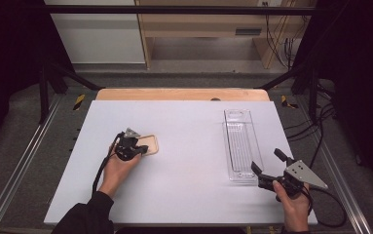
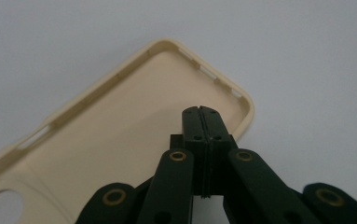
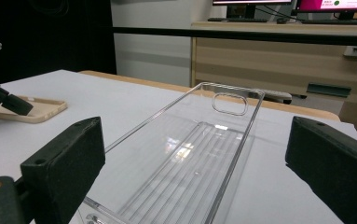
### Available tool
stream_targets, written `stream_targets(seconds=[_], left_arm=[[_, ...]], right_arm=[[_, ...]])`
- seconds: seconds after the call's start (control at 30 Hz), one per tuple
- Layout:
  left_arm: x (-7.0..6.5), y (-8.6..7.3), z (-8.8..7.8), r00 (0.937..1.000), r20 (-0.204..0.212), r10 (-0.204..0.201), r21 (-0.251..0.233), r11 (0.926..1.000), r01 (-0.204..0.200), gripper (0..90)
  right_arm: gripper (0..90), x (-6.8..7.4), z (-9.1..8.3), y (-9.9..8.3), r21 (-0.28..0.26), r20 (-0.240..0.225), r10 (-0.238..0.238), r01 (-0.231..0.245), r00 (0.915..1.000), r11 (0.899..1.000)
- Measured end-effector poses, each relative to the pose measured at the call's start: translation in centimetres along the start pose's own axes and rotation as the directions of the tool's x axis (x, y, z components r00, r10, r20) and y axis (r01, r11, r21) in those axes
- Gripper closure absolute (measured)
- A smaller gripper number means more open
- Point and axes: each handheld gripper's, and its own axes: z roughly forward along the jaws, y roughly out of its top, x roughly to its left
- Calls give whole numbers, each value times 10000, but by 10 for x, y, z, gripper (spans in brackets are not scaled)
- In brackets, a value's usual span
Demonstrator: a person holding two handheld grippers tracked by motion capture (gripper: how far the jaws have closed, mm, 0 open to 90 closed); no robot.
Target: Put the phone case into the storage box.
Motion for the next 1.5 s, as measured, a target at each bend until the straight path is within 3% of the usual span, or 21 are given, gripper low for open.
stream_targets(seconds=[0.27, 0.4, 0.57, 0.8, 0.87, 1.03, 1.33, 1.5], left_arm=[[-10, 12, 12, 9991, 359, 245, 191, 9995, -252, 900], [-12, 13, 16, 9987, 496, 69, 199, 9998, -79, 900], [-17, 15, 17, 9976, 684, 123, 332, 9993, -146, 900], [-39, 12, 16, 9943, 939, 501, 404, 9977, -541, 900], [-51, 8, 15, 9907, 1234, 573, 363, 9974, -622, 900], [-68, 3, 14, 9860, 1527, 664, 261, 9971, -712, 900], [-113, -9, 10, 9696, 2169, 1131, 139, 9928, -1189, 900], [-127, -13, 9, 9626, 2474, 1106, 64, 9933, -1158, 900]], right_arm=[[49, -1, 0, -1, 28, 1, -24, 24, 10000, 10000], [49, -1, 1, -1, 29, -1, -29, 29, 10000, 10000], [49, -1, 1, -1, 71, 8, -22, 22, 10000, 10000], [49, 0, 1, -2, 84, -15, -47, 47, 10000, 10000], [49, 0, 1, -1, 73, 13, -27, 27, 10000, 10000], [49, -1, 1, -1, 61, 27, -27, 27, 10000, 10000], [49, 1, 2, -1, 128, -5, -60, 60, 10000, 9999], [49, 1, 2, -1, 128, 0, -61, 61, 10000, 9999]])
